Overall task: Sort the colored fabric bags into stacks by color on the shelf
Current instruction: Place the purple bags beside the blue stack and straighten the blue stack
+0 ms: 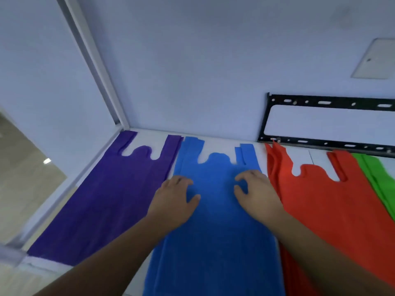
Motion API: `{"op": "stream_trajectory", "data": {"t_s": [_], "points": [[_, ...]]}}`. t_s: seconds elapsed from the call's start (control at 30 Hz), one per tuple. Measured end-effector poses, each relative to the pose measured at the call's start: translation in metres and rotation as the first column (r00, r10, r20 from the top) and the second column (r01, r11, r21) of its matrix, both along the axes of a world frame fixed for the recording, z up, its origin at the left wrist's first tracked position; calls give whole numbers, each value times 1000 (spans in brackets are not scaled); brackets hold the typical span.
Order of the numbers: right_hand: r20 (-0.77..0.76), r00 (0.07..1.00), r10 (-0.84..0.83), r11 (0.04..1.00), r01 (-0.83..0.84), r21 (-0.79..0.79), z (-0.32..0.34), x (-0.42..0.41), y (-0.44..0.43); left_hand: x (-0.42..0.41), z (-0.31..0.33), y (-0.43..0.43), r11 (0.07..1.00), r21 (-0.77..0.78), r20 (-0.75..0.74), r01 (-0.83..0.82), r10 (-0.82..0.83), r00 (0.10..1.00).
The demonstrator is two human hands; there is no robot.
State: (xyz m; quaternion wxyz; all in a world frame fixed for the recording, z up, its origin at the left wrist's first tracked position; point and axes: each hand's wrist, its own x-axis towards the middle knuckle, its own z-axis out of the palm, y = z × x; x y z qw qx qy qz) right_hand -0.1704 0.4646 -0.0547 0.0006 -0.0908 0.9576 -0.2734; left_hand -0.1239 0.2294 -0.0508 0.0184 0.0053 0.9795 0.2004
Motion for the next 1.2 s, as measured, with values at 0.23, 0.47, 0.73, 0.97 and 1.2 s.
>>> {"op": "stream_trajectory", "data": {"t_s": [0.23,0.47,0.73,0.97,1.2], "points": [[171,930,-324,901,359,-244,2,-8,-9,-41,-16,-3,868,458,149,-195,141,979],[187,896,-403,845,443,-299,-4,4,-14,-47,-11,-19,763,609,166,-218,147,975],[275,867,-416,703,498,-507,0,35,-5,-44,-8,-24,656,711,231,-254,123,965],[280,845,-455,706,534,-465,3,83,0,-4,-5,-29,646,700,267,-305,160,950],[242,863,-444,761,506,-407,0,114,-7,22,-6,-30,781,595,202,-191,85,976]]}}
